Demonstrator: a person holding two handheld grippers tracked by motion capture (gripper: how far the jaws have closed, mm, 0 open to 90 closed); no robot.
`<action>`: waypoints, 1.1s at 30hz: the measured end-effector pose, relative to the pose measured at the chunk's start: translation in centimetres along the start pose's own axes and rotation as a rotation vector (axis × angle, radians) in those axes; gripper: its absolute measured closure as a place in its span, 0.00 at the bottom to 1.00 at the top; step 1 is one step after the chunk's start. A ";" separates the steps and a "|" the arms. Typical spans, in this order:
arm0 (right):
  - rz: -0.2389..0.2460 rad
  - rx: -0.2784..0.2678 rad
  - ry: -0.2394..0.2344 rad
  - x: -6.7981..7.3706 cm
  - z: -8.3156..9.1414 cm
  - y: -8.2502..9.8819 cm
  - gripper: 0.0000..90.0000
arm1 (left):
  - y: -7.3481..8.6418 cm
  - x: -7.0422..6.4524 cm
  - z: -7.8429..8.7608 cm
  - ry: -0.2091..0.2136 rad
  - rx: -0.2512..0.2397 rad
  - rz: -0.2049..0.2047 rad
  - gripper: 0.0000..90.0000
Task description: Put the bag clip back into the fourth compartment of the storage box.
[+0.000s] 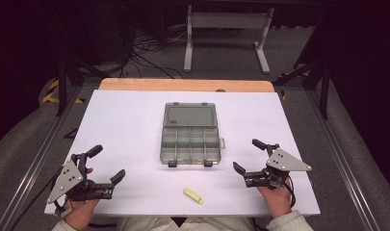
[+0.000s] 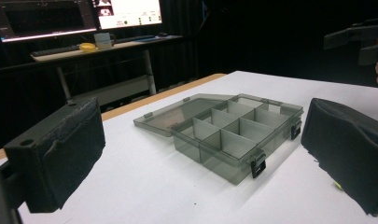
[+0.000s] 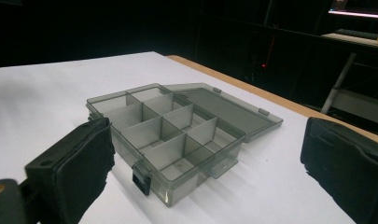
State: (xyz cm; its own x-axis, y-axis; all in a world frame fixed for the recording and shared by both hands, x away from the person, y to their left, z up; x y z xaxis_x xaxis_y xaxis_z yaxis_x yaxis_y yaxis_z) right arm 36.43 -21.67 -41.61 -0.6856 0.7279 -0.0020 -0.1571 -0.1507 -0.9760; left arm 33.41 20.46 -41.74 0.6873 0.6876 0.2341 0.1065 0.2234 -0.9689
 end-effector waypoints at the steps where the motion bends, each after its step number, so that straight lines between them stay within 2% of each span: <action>1: -0.001 0.001 -0.003 0.1 -0.1 -0.1 0.04 | 0.0 0.0 0.0 0.000 0.000 0.000 0.00; 20: 0.008 0.025 -0.065 2.8 -2.6 -1.9 0.04 | 0.0 0.0 0.0 0.000 0.002 0.001 0.00; 29: 0.010 0.048 -0.128 4.6 -4.5 -2.6 0.04 | 0.0 0.1 0.0 -0.002 0.000 0.001 0.00; 33: 0.009 0.049 -0.141 5.1 -4.9 -2.8 0.03 | 0.0 0.1 0.0 -0.002 -0.001 0.001 0.00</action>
Point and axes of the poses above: each handheld gripper's, and its own axes: z roughly backward along the jaws, y roughly out of its underside, x roughly to its left, the point moved 7 cm from there along -z, roughly forward along the jaws, and after that the axes turned 8 degrees about -z, right-handed, at the moved point
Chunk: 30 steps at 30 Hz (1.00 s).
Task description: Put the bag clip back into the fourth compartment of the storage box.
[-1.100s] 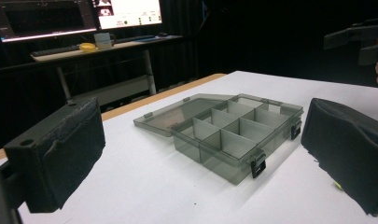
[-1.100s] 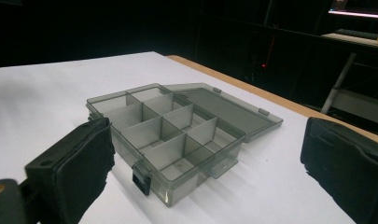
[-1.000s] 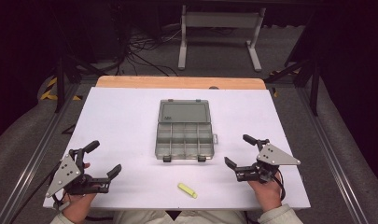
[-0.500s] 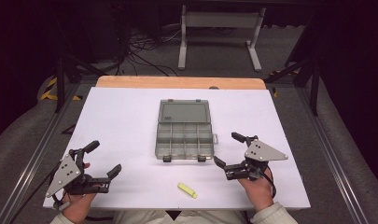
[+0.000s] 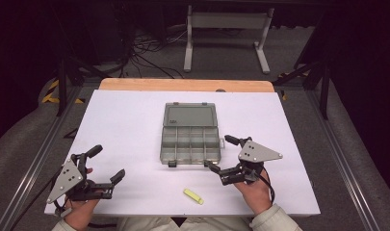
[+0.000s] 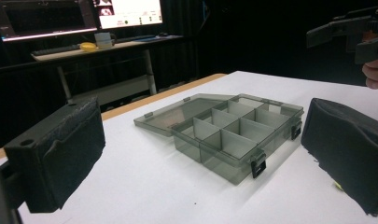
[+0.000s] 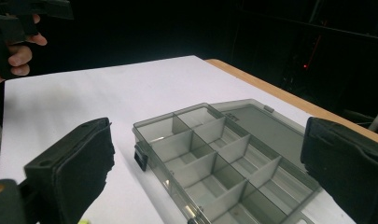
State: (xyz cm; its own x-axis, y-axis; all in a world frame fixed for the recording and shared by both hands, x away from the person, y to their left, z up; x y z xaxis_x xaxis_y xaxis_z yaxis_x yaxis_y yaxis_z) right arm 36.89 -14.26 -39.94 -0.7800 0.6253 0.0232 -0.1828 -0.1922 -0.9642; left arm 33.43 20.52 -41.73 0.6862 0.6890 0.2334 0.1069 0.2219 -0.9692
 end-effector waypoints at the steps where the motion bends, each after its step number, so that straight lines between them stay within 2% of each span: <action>1: 0.002 0.001 -0.005 0.2 -0.3 -0.1 0.03 | 0.0 0.0 0.0 0.000 0.001 0.001 0.00; 16: -0.002 0.027 -0.071 1.9 -2.5 -0.7 0.02 | 0.0 0.0 0.0 0.001 0.002 0.001 0.00; 22: -0.012 0.038 -0.083 2.4 -3.0 -0.7 0.03 | 0.0 0.0 0.0 0.001 0.002 0.000 0.00; 30: -0.053 0.065 -0.079 3.0 -3.3 -0.7 0.01 | -0.1 0.0 0.1 0.000 0.000 0.000 0.00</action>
Point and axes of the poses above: each handheld gripper's, and its own axes: z roughly backward along the jaws, y roughly out of its underside, x roughly to its left, the point moved 7 cm from there along -z, roughly forward along the jaws, and after that the axes turned 8 degrees about -z, right-handed, at the moved point
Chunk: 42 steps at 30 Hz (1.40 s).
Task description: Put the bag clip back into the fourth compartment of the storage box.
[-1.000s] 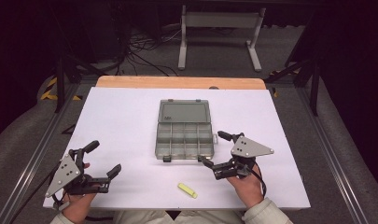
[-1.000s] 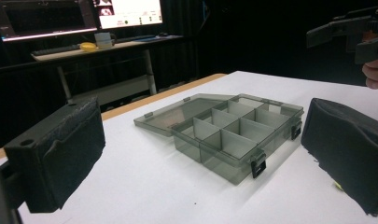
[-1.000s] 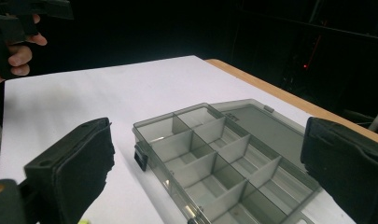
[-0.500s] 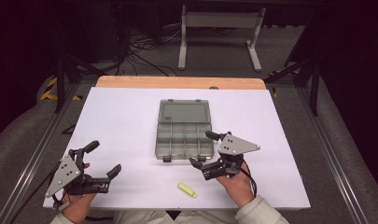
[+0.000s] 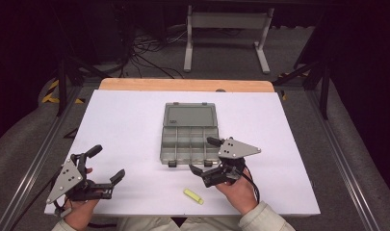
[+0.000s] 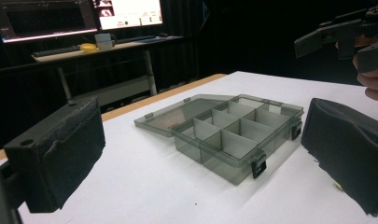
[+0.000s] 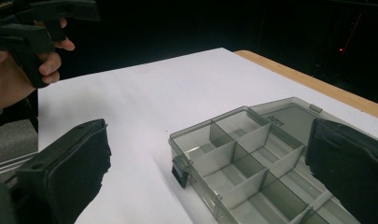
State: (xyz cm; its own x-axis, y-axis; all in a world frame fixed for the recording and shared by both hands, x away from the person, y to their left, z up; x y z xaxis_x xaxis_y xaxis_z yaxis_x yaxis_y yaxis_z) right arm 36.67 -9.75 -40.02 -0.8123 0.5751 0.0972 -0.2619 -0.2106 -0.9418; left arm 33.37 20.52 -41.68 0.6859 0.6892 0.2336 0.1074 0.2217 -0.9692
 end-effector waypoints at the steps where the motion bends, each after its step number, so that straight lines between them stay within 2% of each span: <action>1: 0.000 0.012 0.004 0.1 0.0 0.0 0.03 | 0.0 0.0 0.0 0.000 0.000 0.000 0.00; 6: 0.019 0.088 0.010 0.7 0.0 0.3 0.12 | 0.0 0.0 0.0 0.001 0.002 0.000 0.00; 9: 0.041 0.168 0.034 0.9 -0.2 0.8 0.17 | 0.0 0.0 0.0 -0.002 0.000 0.000 0.00; 11: 0.041 0.181 0.040 0.9 -0.2 0.9 0.19 | 0.0 0.0 0.0 -0.003 0.000 0.000 0.00; 12: 0.021 0.225 0.045 0.9 -0.3 1.2 0.20 | 0.0 0.0 0.0 -0.003 0.000 0.000 0.00; 13: 0.021 0.225 0.045 0.9 -0.3 1.2 0.20 | 0.0 0.0 0.0 -0.004 0.001 0.000 0.00; 14: -0.002 0.262 0.044 0.9 -0.3 1.4 0.21 | 0.0 0.0 0.0 -0.003 0.000 0.000 0.00; 17: -0.030 0.311 0.044 0.9 -0.3 1.6 0.22 | 0.0 0.0 0.0 -0.004 0.001 0.000 0.00; 20: -0.044 0.343 0.041 1.1 -0.4 1.8 0.23 | 0.0 0.0 0.0 -0.004 0.001 0.000 0.00; 22: -0.050 0.390 0.040 1.3 -0.4 2.1 0.24 | 0.0 0.0 0.0 -0.005 0.001 0.000 0.00; 30: -0.022 0.545 0.052 1.9 -1.0 3.3 0.25 | 0.0 0.0 0.0 -0.005 0.002 -0.002 0.00; 33: -0.031 0.599 0.047 2.1 -1.4 4.0 0.25 | 0.0 0.0 0.0 -0.005 0.002 -0.001 0.00; 42: -0.036 0.688 0.023 2.7 -1.7 5.0 0.24 | 0.0 0.0 0.0 -0.005 0.002 -0.001 0.00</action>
Point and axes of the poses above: each handheld gripper's, and its own axes: z roughly backward along the jaws, y roughly out of its underside, x roughly to its left, the point moved 7 cm from there along -z, roughly forward along the jaws, and after that the axes turned 8 degrees about -z, right-handed, at the moved point
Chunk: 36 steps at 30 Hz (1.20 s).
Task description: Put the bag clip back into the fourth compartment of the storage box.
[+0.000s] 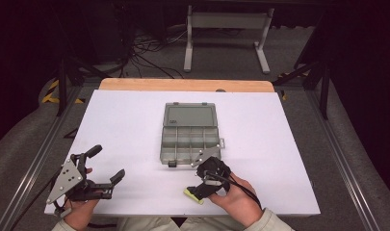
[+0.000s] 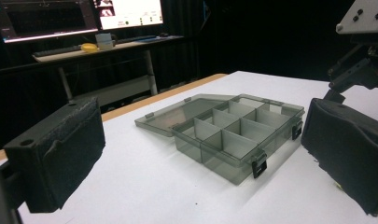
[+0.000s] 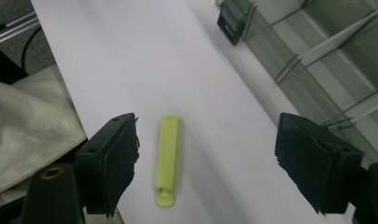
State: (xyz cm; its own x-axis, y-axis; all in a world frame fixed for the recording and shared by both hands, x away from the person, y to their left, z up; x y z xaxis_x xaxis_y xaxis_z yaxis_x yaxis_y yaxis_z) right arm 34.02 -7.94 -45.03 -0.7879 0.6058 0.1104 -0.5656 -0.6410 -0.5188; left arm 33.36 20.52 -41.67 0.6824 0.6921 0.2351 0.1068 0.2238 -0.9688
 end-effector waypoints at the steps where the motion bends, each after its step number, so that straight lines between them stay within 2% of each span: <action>1: 0.001 0.015 0.000 0.1 -0.1 0.1 0.24 | 0.0 0.0 0.0 0.000 0.000 0.000 0.00; 4: 0.000 0.051 -0.008 0.3 -0.6 0.4 0.24 | 0.0 0.0 0.0 0.007 0.005 -0.001 0.00; 16: 0.003 0.138 -0.012 1.0 -2.0 1.0 0.25 | 0.1 -0.1 -0.1 0.010 0.007 0.002 0.00; 22: 0.017 0.140 -0.011 1.3 -2.4 1.2 0.27 | 0.1 0.0 -0.1 0.010 0.005 0.003 0.00; 28: 0.014 0.106 -0.011 1.5 -2.6 1.1 0.31 | 0.0 0.0 -0.1 0.009 0.003 0.001 0.00; 36: 0.028 0.118 -0.022 1.9 -3.4 1.4 0.43 | 0.0 0.0 0.0 0.010 0.003 0.002 0.00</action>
State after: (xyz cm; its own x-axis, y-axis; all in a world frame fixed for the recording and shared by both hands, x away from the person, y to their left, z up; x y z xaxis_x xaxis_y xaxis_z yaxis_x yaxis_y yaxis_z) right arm 32.60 -6.07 -48.45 -0.8082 0.5773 0.1167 -0.5670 -0.7092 -0.4189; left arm 33.38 20.48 -41.71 0.6899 0.6857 0.2322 0.1031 0.2244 -0.9690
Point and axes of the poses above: each handheld gripper's, and its own axes: z roughly backward along the jaws, y roughly out of its underside, x roughly to its left, the point moved 7 cm from there along -z, roughly forward along the jaws, and after that the axes turned 8 degrees about -z, right-handed, at the moved point
